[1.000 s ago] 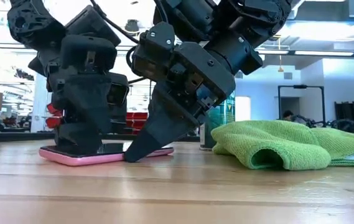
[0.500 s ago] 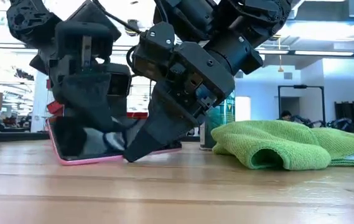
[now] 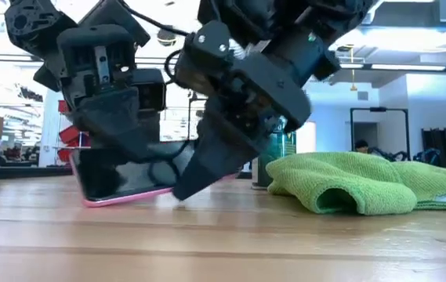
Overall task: Apply microfiber cloth
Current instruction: Spray the front of the pink phone using the white spray bottle
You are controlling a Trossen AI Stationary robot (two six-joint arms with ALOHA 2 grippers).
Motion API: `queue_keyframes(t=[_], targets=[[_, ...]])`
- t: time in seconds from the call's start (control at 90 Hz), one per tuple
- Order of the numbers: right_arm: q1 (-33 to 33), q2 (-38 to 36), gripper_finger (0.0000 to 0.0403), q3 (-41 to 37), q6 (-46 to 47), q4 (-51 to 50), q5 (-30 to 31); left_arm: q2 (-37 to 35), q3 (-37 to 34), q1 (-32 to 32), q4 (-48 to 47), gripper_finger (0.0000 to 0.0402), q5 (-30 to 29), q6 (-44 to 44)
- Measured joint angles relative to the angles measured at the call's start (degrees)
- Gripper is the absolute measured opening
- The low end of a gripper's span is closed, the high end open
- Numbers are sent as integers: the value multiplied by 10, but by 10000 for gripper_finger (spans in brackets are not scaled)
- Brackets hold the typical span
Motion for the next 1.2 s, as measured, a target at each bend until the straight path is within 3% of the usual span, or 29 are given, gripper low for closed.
queue_keyframes(t=[0.356, 0.578, 0.756, 0.956, 1.2], targets=[[24, -76, 0, -8, -20, -38, 49, -2, 0, -32, 79, 7, -86, 58], [46, -125, 0, -34, -19, -63, 110, -47, -1, -52, 35, 6, -175, 100], [54, -179, 0, -88, 1, -39, 124, -140, -2, -56, -58, 5, -259, 125], [70, -251, 0, -182, 50, -1, 163, -231, -21, -69, -80, 5, -336, 161], [101, -352, 0, -289, 127, 13, 231, -279, -30, -92, -119, 5, -484, 188]])
